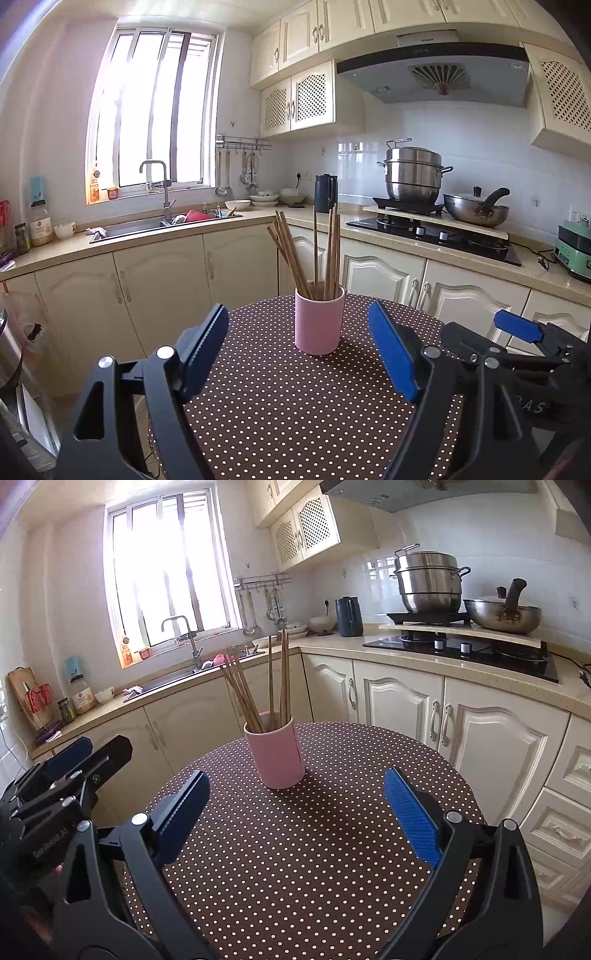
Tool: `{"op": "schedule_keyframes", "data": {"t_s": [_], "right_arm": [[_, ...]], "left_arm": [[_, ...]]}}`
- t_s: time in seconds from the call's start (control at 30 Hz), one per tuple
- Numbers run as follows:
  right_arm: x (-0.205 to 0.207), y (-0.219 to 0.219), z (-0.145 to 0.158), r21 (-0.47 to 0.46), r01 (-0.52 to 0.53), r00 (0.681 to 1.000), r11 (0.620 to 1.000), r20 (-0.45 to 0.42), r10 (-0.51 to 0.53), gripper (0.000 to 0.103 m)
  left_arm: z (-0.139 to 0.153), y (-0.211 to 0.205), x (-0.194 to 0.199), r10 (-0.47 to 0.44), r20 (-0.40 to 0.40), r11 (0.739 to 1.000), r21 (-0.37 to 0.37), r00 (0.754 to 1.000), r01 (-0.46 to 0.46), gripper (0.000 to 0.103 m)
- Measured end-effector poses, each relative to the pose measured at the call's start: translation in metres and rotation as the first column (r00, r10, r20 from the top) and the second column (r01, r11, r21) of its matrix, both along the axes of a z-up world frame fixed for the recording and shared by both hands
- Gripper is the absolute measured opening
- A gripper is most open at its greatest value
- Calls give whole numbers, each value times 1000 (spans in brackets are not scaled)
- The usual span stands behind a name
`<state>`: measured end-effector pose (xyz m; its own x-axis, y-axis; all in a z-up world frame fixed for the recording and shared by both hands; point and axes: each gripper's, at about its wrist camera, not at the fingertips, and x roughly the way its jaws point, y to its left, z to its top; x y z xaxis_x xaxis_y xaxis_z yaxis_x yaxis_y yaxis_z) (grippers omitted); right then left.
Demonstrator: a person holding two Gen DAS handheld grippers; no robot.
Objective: Organize utensils
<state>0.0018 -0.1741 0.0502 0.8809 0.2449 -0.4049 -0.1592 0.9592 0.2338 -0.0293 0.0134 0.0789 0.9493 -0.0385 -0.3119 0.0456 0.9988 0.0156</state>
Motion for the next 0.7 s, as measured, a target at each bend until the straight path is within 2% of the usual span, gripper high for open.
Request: {"op": "schedule_keyframes", "data": {"t_s": [0.7], "right_arm": [[-2, -3, 1, 3, -1, 1000, 1000, -7, 1, 94]], "left_arm": [[-2, 0, -2, 5, -7, 1000, -1, 1000, -5, 77]]}}
